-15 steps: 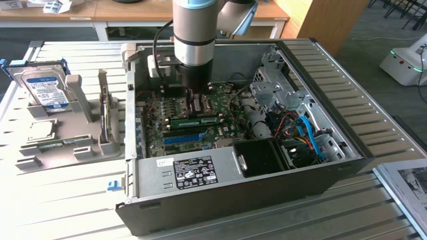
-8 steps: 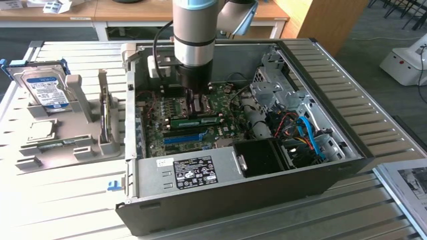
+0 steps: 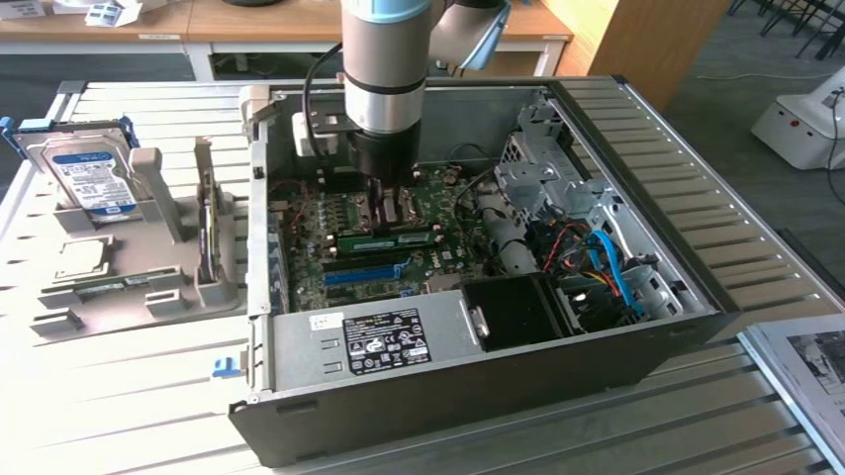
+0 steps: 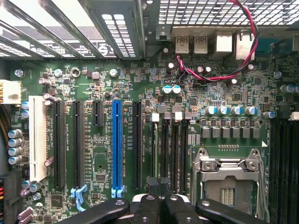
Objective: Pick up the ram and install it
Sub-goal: 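Press down the ram until it locks into place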
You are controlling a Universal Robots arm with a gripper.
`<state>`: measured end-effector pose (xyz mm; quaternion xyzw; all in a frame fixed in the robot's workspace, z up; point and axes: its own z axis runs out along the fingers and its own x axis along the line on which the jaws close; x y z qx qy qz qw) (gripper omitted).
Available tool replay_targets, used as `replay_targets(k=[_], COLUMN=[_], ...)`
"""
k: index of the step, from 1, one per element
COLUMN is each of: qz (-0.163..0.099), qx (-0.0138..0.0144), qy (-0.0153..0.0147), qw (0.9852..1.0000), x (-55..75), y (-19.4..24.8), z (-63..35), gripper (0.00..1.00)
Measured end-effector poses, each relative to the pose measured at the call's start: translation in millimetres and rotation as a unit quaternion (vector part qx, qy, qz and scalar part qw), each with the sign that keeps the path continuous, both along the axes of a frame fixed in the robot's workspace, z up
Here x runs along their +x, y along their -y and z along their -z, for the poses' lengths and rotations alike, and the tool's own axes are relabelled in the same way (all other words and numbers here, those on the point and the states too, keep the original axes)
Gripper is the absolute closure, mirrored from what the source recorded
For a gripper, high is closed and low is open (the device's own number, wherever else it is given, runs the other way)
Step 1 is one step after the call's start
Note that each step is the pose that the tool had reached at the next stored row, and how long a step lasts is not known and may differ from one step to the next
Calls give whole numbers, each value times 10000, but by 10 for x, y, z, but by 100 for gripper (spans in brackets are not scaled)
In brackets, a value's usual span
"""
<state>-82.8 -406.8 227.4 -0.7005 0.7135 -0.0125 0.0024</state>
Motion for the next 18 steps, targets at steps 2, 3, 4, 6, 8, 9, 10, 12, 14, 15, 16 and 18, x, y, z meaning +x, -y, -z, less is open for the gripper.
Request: replay_targets(k=[2,3,4,6,8,9,10,12,14,15,16,18], qz=[0,0,0,0,0,0,0,0,0,0,0,0], qx=[0,1,1,1,1,1,1,0,0,0,0,1], qy=[0,1,1,1,1,1,0,0,0,0,0,1], qw=[10000,10000,10000,10000,10000,10000,10000,10000,10000,10000,10000,10000], x=[0,0,0,0,0,0,0,0,0,0,0,0], y=[0,0,0,0,0,0,0,0,0,0,0,0], z=[0,1,2,6,12,15,17,22,27,29,30,32], gripper=[90,90,90,90,90,90,90,90,90,90,90,90])
